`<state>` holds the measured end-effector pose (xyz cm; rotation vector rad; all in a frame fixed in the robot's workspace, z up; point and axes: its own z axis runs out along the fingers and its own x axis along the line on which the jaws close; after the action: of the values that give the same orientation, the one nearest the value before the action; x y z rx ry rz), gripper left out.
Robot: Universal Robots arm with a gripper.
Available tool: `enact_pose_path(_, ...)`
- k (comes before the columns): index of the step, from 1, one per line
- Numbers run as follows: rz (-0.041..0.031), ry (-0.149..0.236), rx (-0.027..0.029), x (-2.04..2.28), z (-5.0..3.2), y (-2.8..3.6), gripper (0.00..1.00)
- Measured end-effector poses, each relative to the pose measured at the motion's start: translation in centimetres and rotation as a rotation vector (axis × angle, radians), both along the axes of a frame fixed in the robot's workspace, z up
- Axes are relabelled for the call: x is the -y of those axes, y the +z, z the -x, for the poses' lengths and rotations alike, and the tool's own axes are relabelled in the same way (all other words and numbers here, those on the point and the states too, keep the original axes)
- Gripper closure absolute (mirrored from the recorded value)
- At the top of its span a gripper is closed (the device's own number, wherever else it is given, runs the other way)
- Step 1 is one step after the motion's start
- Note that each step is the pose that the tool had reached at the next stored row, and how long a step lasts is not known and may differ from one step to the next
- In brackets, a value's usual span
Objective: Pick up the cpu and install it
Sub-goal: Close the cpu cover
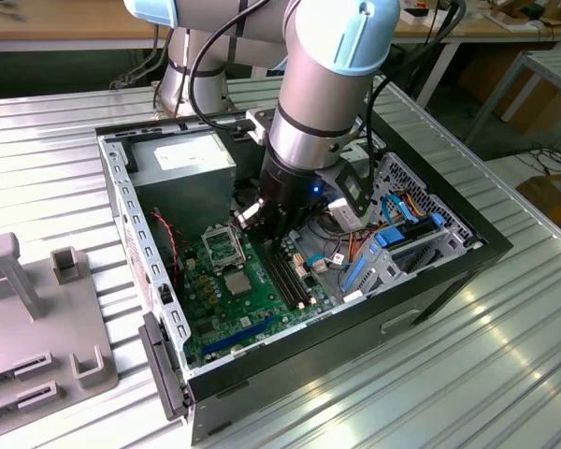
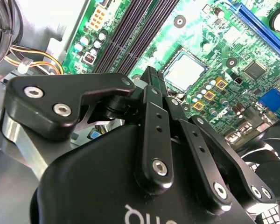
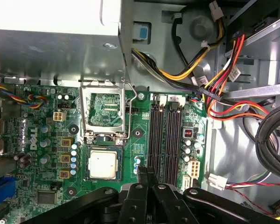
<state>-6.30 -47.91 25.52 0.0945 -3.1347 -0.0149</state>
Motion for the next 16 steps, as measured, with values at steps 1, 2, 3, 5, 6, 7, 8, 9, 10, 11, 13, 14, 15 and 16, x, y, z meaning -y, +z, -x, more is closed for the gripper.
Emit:
enact_pose_path(1,0.0000,0.000,0.0000,0.00,0.00,0.00,0.89)
enact_pose_path(2,0.0000,0.000,0.0000,0.00,0.00,0.00,0.89)
enact_pose_path(3,0.0000,0.000,0.0000,0.00,0.00,0.00,0.89)
enact_pose_path(5,0.0000,0.000,0.0000,0.00,-0.01,0.00,0.89)
enact_pose_path(6,0.0000,0.000,0.0000,0.00,-0.01,0.00,0.89)
enact_pose_path(7,0.0000,0.000,0.0004,0.00,-0.01,0.00,0.89)
enact_pose_path(8,-0.0001,0.000,0.0027,0.00,-0.02,-0.01,0.89)
enact_pose_path(9,-0.0002,0.001,0.0097,-0.01,-0.02,-0.01,0.89)
enact_pose_path(10,-0.0001,0.006,0.0245,-0.01,-0.01,0.00,0.89)
enact_pose_path(11,0.0000,0.011,0.0328,-0.02,-0.01,0.04,0.89)
enact_pose_path(13,-0.0007,0.016,0.0428,-0.02,-0.01,0.11,0.89)
enact_pose_path(14,-0.0013,0.017,0.0473,-0.02,-0.01,0.18,0.89)
enact_pose_path(15,-0.0021,0.019,0.0512,-0.02,-0.01,0.24,0.89)
enact_pose_path(16,-0.0032,0.020,0.0577,-0.02,-0.01,0.36,0.89)
